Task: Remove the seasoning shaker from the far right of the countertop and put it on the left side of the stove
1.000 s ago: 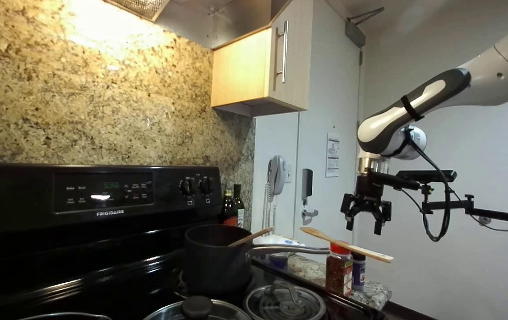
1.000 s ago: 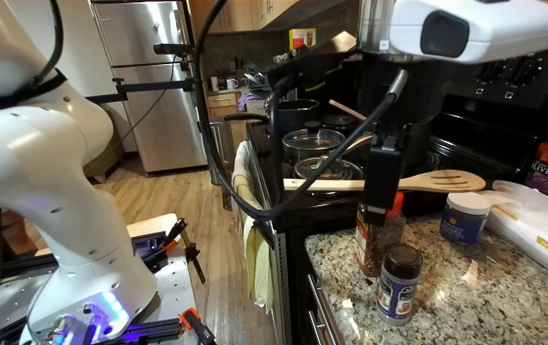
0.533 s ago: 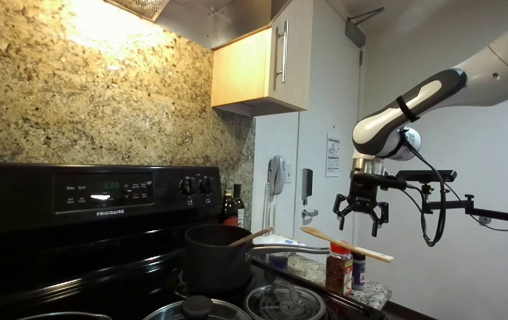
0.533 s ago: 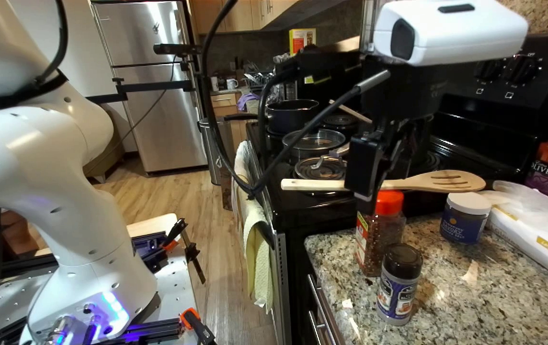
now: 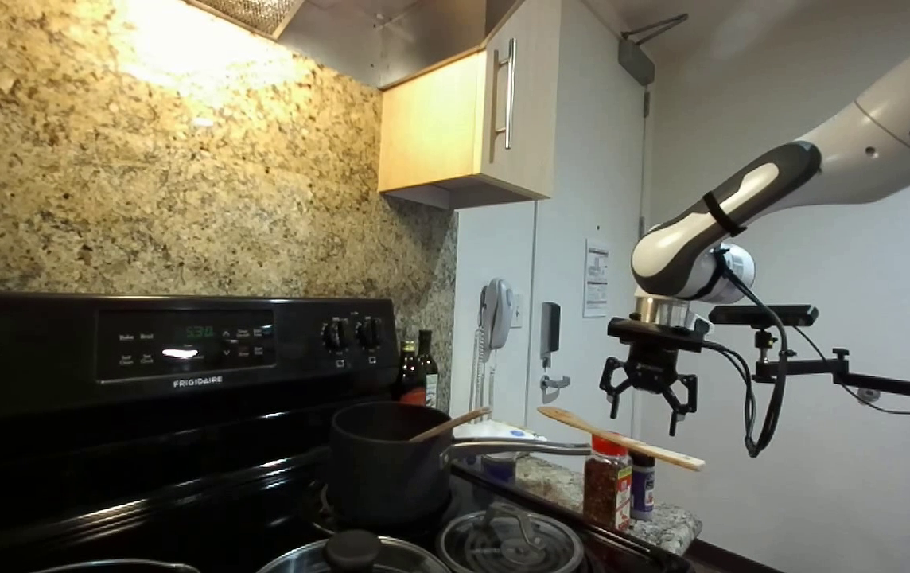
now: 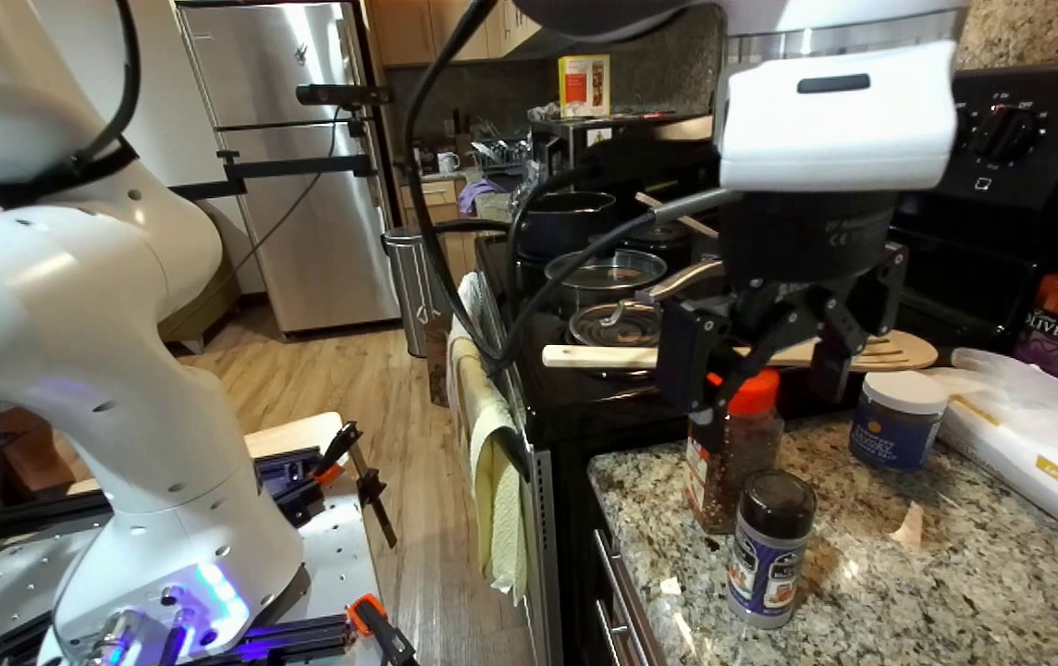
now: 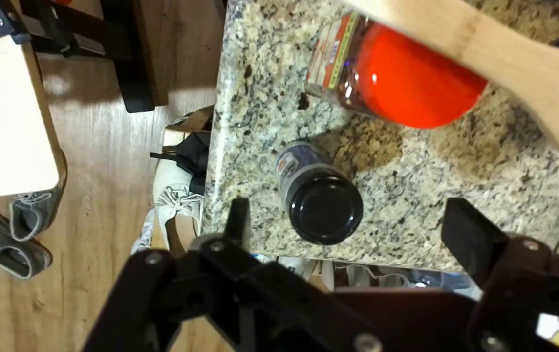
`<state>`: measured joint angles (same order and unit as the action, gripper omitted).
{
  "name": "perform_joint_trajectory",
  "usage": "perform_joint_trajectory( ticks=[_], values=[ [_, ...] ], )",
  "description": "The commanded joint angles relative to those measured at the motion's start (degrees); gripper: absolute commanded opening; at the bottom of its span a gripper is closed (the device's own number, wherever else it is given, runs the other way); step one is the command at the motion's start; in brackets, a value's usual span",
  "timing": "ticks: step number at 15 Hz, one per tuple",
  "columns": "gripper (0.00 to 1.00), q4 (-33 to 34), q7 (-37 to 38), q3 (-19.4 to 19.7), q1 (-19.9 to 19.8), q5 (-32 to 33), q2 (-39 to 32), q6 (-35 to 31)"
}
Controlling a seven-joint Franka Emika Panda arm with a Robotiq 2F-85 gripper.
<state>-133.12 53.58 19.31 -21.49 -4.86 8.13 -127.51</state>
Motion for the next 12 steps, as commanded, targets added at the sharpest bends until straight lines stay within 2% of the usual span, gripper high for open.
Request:
perform_joint_trajectory(
  ticks=[1, 4, 12],
  values=[
    [1.0, -1.01, 9.33, 0.1, -1.85, 0.28, -1.09, -3.04],
    [1.0, -1.79, 16.43, 0.15, -1.85, -0.82, -2.55, -6.34],
    [1.0, -2.17, 20.59, 0.59, -0.67, -1.21, -6.03, -9.86]
  ],
)
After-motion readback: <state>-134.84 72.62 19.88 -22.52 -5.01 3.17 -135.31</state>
